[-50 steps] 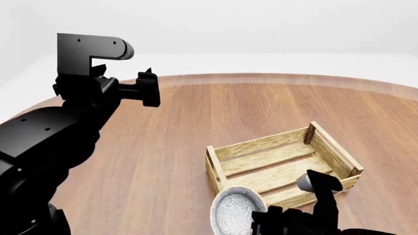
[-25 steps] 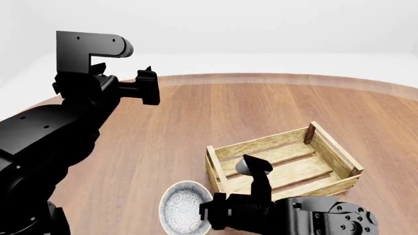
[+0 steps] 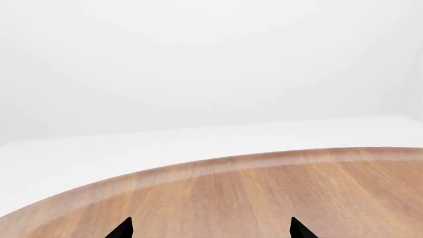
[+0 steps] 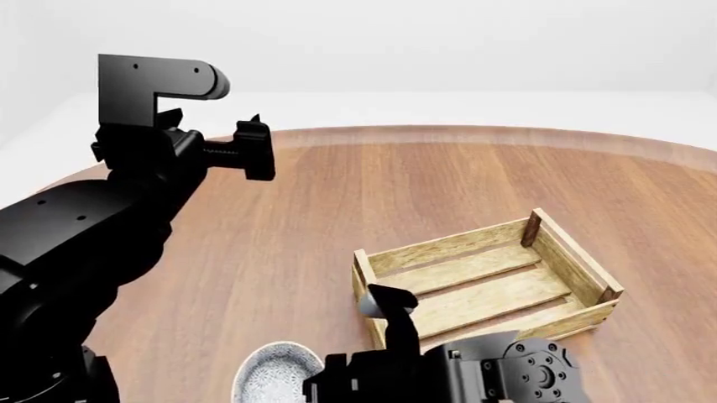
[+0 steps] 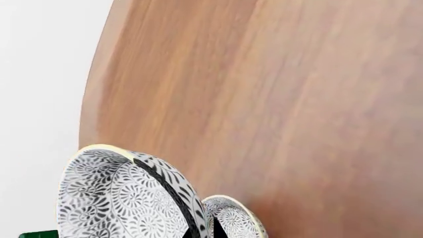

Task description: Stack the right bowl on the left bowl and place them in the tray.

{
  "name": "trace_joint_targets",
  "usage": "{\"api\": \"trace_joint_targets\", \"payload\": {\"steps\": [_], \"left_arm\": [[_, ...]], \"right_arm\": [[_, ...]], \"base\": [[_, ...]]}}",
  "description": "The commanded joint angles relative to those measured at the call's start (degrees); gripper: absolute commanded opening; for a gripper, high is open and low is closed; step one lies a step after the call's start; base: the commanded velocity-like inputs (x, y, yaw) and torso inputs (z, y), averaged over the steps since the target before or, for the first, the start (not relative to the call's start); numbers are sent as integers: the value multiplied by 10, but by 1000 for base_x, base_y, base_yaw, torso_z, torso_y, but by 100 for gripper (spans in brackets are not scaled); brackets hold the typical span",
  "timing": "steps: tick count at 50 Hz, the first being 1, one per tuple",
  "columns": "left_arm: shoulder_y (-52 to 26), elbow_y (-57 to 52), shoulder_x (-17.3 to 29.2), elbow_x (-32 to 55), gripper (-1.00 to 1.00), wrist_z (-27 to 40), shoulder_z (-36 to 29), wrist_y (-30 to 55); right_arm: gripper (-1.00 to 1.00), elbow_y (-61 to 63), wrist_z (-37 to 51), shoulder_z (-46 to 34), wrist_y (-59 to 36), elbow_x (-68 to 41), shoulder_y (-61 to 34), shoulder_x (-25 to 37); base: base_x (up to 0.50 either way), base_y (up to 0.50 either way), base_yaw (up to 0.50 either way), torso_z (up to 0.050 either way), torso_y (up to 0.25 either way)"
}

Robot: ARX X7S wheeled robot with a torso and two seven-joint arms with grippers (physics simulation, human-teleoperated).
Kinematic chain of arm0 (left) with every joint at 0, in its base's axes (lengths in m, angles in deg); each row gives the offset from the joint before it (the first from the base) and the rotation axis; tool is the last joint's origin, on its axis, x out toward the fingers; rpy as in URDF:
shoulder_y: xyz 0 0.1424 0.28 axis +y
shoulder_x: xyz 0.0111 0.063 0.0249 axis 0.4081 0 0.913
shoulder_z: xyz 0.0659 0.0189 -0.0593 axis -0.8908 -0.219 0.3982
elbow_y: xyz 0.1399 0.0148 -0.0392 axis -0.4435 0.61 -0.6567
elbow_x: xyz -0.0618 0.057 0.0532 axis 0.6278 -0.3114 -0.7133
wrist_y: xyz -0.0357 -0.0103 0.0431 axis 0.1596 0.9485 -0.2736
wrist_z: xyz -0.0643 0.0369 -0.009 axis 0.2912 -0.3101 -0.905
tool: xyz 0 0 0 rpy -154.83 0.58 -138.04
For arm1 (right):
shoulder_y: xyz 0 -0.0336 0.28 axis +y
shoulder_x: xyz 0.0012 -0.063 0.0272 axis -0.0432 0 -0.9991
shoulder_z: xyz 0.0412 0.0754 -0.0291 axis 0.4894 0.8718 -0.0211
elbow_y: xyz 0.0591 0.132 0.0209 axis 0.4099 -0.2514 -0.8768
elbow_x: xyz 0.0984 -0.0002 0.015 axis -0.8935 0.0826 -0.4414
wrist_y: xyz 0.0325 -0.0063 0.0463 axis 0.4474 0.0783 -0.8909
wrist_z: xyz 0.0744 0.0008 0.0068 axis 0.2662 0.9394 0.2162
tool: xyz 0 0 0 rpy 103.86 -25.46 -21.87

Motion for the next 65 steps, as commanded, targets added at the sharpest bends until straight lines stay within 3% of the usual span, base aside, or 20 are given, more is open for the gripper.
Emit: {"api": "trace_joint_targets", "payload": {"steps": [1, 65], "left_arm": [[2, 1, 2, 2, 100, 2, -2, -3], [1, 5, 9, 23, 100, 14, -5, -7]], "right_arm": [[-100, -18, -11, -18, -12, -8, -5, -8], [-100, -127, -98, -99, -4, 63, -14, -47]], "base": [[0, 0, 0, 0, 0], [0, 0, 0, 0, 0]]}}
